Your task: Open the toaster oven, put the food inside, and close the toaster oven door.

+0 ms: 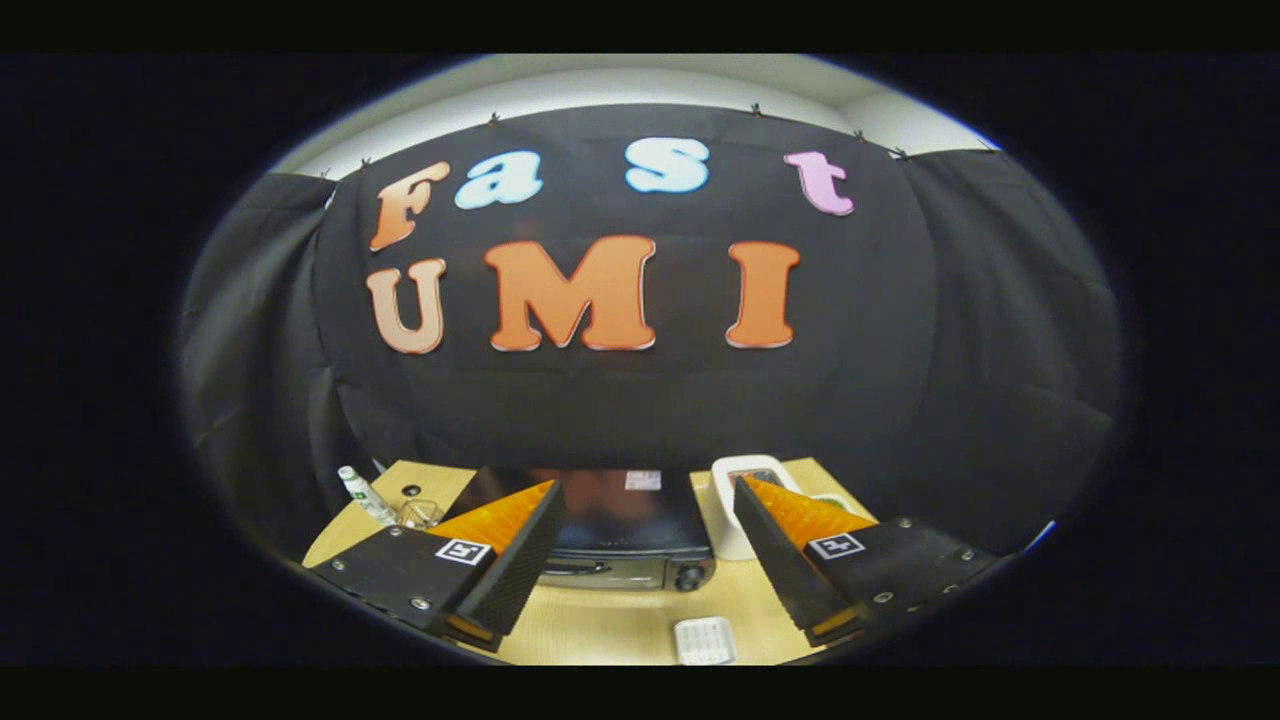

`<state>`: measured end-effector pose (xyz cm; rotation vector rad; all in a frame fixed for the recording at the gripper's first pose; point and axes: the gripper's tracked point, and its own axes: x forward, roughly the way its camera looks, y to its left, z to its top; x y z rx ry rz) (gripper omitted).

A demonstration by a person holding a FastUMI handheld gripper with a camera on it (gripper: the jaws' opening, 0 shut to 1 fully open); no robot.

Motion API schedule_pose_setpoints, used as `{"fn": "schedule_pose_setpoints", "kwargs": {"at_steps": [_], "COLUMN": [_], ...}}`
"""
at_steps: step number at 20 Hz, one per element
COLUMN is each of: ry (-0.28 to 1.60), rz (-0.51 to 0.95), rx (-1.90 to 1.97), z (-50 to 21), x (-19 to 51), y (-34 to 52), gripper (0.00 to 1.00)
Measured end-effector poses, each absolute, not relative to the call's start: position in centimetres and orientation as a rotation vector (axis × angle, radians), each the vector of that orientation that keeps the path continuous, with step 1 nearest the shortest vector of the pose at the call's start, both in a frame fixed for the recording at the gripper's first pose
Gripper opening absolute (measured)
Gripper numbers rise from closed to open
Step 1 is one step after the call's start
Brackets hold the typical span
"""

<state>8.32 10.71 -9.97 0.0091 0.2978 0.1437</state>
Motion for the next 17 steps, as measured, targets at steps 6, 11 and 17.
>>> {"fn": "schedule_pose_setpoints", "kwargs": {"at_steps": [6, 11, 17], "ry": [0.178, 0.156, 0.135], "rz": [0.187, 0.174, 0.224], "rx": [0.094, 0.012, -0.014], "z": [-0.6, -0.5, -0.4], "x": [4.8, 2.2, -0.4], "y": [6.7, 3.3, 3.8], "gripper": [0.99, 0.99, 0.99]}}
